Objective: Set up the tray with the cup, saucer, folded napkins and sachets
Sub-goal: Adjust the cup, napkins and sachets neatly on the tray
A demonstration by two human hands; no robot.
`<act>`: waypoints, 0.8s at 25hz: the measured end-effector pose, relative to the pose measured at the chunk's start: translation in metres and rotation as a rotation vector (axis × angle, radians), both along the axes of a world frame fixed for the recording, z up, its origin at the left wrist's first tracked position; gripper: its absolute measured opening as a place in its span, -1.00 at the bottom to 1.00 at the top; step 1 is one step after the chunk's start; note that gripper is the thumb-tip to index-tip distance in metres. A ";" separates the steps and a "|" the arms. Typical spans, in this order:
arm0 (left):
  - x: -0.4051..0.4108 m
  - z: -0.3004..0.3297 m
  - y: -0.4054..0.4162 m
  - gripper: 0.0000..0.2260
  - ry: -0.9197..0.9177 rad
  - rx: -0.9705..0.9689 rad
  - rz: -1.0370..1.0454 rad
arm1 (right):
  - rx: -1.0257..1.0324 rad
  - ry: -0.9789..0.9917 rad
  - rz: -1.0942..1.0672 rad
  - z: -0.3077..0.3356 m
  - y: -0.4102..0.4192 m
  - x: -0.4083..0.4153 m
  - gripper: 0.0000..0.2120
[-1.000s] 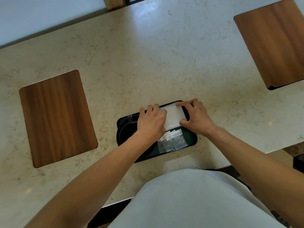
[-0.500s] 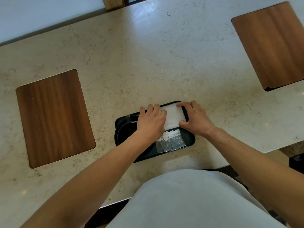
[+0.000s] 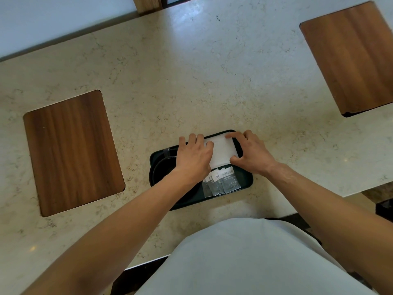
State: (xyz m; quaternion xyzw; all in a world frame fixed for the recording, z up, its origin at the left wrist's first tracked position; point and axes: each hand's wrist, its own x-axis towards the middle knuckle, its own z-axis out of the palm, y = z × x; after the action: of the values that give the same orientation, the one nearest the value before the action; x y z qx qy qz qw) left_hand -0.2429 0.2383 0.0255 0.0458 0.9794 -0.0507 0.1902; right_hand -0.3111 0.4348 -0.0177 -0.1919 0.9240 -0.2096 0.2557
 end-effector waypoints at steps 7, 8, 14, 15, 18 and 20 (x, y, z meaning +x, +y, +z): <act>-0.001 0.000 0.001 -0.56 -0.002 0.009 0.019 | -0.016 -0.024 0.005 0.001 0.003 -0.003 -0.32; -0.001 0.000 0.002 -0.56 0.003 0.012 0.018 | -0.017 -0.029 0.001 0.001 0.004 -0.004 -0.32; 0.000 0.001 0.002 -0.60 0.013 0.029 0.012 | -0.024 -0.030 -0.015 0.002 0.005 -0.002 -0.32; 0.000 0.003 0.003 -0.61 0.010 0.031 0.016 | -0.030 -0.034 -0.017 0.002 0.006 -0.001 -0.33; 0.001 0.012 0.008 -0.75 0.097 0.168 0.033 | -0.067 -0.039 -0.064 0.003 0.010 0.001 -0.38; 0.009 0.018 0.012 -0.80 0.223 0.404 0.069 | -0.115 0.006 -0.161 0.005 0.013 0.007 -0.44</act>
State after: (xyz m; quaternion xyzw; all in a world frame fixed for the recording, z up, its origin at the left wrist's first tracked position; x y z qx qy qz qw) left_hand -0.2341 0.2506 0.0434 0.0435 0.9856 0.1480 0.0693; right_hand -0.3041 0.4477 -0.0123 -0.1319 0.9236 -0.2818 0.2239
